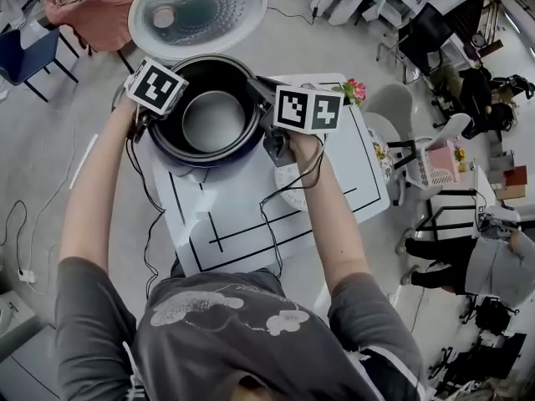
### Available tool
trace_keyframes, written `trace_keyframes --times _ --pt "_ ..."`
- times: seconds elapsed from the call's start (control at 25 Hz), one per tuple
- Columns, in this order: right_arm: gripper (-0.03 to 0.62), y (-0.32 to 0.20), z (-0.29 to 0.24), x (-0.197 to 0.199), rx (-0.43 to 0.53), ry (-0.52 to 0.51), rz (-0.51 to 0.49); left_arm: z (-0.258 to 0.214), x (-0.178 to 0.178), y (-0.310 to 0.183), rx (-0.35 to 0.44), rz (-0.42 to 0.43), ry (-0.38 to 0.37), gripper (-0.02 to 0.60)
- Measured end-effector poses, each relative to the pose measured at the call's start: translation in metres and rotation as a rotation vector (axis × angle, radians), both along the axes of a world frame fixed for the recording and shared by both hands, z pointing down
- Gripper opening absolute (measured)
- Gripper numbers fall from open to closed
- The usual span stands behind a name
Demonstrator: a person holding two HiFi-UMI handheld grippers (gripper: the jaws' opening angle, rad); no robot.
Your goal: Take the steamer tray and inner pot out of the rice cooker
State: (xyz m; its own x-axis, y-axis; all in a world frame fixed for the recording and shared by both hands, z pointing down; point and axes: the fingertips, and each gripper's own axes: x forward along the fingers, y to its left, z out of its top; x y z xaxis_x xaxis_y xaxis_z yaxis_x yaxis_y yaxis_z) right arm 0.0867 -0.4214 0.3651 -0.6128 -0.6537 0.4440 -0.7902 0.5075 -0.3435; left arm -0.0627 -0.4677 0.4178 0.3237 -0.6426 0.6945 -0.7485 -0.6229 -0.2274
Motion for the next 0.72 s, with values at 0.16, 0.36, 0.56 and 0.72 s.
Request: trace_keyframes --times 0.16,0.36,0.56,0.72 --pt "0.072 -0.001 0.004 0.002 -0.019 -0.012 0.015 0.011 0.000 0.012 -0.162 -0.045 -0.002 0.087" --pt "0.064 -0.001 -0.004 0.001 -0.008 -0.041 0.022 -0.010 -0.008 0.014 -0.156 -0.072 0.028 0.080" --pt "0.071 -0.001 -0.003 0.005 -0.028 -0.009 0.018 -0.032 -0.005 0.023 -0.132 -0.077 0.081 0.074" --pt "0.078 -0.001 0.007 0.008 -0.079 0.075 0.002 -0.044 0.000 0.024 -0.111 -0.069 0.111 0.073"
